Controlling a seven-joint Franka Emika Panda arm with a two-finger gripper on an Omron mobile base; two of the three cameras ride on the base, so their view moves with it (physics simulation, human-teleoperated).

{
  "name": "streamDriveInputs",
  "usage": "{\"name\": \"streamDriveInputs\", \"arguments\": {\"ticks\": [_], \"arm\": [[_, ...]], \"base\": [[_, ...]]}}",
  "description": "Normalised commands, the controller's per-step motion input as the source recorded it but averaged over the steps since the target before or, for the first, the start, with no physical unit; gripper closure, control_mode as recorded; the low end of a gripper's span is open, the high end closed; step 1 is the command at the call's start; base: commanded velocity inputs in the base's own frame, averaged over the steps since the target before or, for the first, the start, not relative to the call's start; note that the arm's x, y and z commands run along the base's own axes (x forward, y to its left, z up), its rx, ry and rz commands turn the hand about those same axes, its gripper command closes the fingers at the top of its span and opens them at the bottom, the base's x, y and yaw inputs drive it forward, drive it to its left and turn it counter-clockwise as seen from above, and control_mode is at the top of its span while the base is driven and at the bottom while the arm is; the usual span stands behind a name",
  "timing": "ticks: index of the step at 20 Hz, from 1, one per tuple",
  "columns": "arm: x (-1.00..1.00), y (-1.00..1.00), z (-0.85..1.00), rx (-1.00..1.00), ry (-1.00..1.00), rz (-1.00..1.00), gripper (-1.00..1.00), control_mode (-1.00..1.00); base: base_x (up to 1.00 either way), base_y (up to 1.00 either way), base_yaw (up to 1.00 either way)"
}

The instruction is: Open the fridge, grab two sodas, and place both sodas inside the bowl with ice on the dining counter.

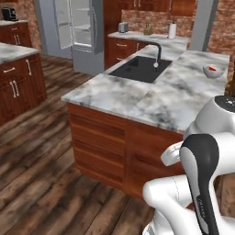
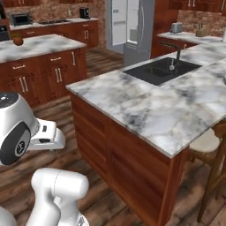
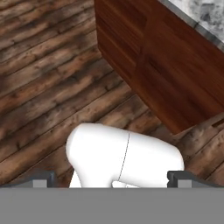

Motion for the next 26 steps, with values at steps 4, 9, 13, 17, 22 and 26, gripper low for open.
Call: {"name": "streamDriveInputs", "arguments": {"ticks": [4, 9, 13, 17, 22, 26], "arm": [[0.00, 0.00, 0.00, 0.00, 0.00, 0.00, -1.00, 1.00], [0.00, 0.00, 0.00, 0.00, 0.00, 0.00, -1.00, 1.00], [0.00, 0.00, 0.00, 0.00, 0.00, 0.00, -1.00, 1.00], [0.00, 0.00, 0.00, 0.00, 0.00, 0.00, -1.00, 1.00], [0.00, 0.00, 0.00, 0.00, 0.00, 0.00, -1.00, 1.00], [0.00, 0.00, 0.00, 0.00, 0.00, 0.00, -1.00, 1.00]], "base": [[0.35, 0.50, -0.31], [0.37, 0.58, -0.30], [0.38, 0.59, -0.31], [0.40, 0.64, -0.32], [0.40, 0.63, -0.31], [0.29, 0.45, -0.27]]}}
